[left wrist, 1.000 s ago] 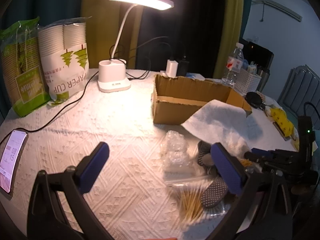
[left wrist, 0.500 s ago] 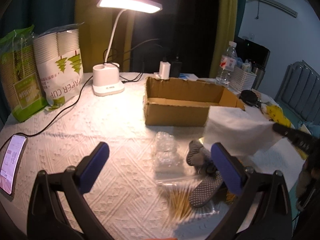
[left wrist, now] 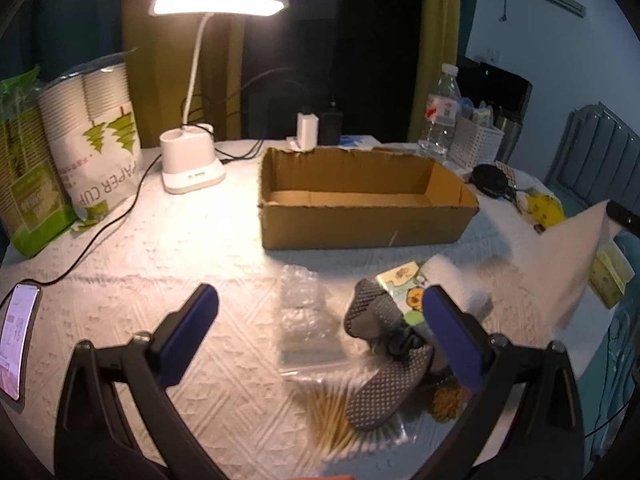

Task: Organize soft objects
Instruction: 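Grasp the bubble-wrap bag with the left gripper while the right gripper holds the towel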

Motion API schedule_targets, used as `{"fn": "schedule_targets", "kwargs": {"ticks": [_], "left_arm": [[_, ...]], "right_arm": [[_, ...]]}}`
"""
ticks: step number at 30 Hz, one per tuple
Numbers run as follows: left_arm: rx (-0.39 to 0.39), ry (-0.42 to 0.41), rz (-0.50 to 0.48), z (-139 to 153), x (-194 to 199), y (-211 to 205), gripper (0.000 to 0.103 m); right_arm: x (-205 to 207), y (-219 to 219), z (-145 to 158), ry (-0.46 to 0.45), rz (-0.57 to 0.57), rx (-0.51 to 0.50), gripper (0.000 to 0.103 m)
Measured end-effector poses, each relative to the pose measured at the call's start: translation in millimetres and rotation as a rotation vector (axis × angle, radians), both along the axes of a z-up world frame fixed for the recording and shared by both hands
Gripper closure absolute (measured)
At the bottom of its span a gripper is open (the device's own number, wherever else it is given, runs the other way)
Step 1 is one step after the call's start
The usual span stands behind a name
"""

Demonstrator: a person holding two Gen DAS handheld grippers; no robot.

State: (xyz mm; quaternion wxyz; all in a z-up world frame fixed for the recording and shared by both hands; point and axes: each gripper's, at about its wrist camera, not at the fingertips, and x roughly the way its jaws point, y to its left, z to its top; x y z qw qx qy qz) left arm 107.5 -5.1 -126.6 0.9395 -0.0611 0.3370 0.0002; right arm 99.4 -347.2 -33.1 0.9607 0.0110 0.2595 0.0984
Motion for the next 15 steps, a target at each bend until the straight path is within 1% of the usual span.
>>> {"fn": "schedule_targets", "kwargs": {"ticks": [3, 8, 11, 15], "left_arm": [[-0.001, 0.026, 0.020, -7, 9, 4, 0.000], [0.013, 0.062, 0.063, -20, 19, 16, 0.001], [0.019, 0.085, 0.080, -29, 26, 23, 0.001], [0.011, 0.122, 0.077, -41, 41, 30, 0.001]], "right_arm": [[13, 10, -11, 0.032, 0.023, -0.013, 0.099], [40, 30, -54, 0.147, 0.068, -0.028, 0.099], [49, 35, -77, 0.204, 0.054, -0.066, 0.099], [54, 30, -95, 0.273, 0.049, -0.069, 0.098]]}}
